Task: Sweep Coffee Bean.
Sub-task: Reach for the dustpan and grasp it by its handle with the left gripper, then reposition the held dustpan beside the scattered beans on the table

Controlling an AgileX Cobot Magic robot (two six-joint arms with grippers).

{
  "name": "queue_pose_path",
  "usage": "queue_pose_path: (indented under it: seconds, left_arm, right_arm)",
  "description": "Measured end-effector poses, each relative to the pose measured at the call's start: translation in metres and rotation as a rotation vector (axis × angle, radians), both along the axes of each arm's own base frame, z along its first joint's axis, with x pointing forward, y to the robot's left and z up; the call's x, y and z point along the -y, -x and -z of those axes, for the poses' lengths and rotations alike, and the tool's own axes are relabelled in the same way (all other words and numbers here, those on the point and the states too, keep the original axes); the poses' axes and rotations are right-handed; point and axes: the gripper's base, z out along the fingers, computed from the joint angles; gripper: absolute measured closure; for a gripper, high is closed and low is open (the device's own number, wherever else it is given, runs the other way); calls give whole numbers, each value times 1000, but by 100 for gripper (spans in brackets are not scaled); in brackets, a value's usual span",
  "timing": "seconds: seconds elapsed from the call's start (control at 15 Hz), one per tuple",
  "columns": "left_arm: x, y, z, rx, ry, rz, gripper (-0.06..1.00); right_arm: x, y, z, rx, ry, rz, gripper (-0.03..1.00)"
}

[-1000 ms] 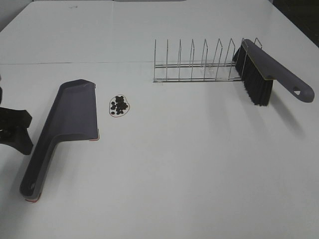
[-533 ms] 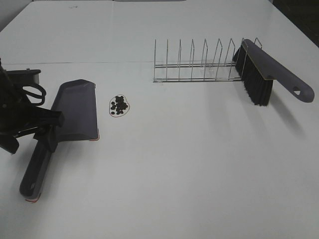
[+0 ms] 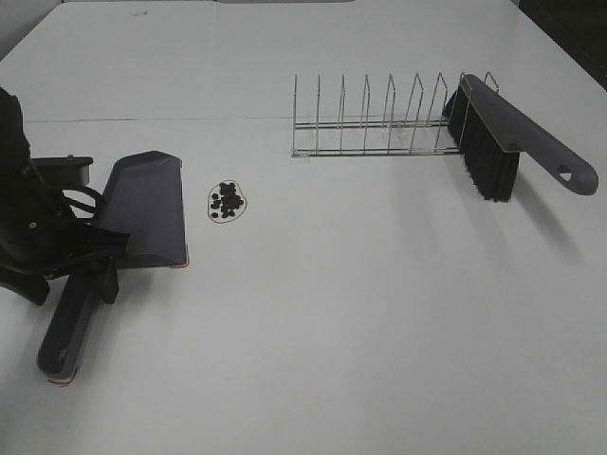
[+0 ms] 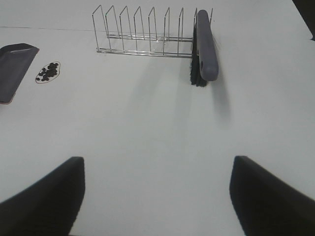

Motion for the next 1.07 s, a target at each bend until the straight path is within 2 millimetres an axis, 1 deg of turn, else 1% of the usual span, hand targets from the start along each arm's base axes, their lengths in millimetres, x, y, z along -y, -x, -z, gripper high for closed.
queue_pose_path:
  seconds: [0.13, 0.27, 0.33, 0.4, 0.53, 0.6, 0.87, 1.07]
  left_arm:
    - [0, -1, 10, -11, -8, 2, 23]
    - [0, -3, 13, -10, -9, 3, 24]
    - [0, -3, 14, -14, -13, 7, 27]
    - [0, -4, 14, -12, -15, 11, 35]
    - [0, -4, 14, -12, -13, 3, 62]
    - [1, -4, 14, -13, -10, 0, 66]
    - [1, -3, 14, -18, -7, -18, 67]
    - [0, 0, 4, -30, -7, -20, 67]
  right_arm:
    - [0, 0, 0, 0, -3, -2, 21]
    - [0, 0, 0, 0, -4, -3, 21]
    - [0, 0, 0, 0, -4, -3, 21]
    - [0, 0, 0, 0, -4, -3, 21]
    - [0, 0, 0, 0, -4, -3, 21]
    - [0, 0, 0, 0, -4, -3, 21]
    - [0, 0, 0, 0, -5, -3, 21]
    - [0, 0, 0, 0, -5, -3, 21]
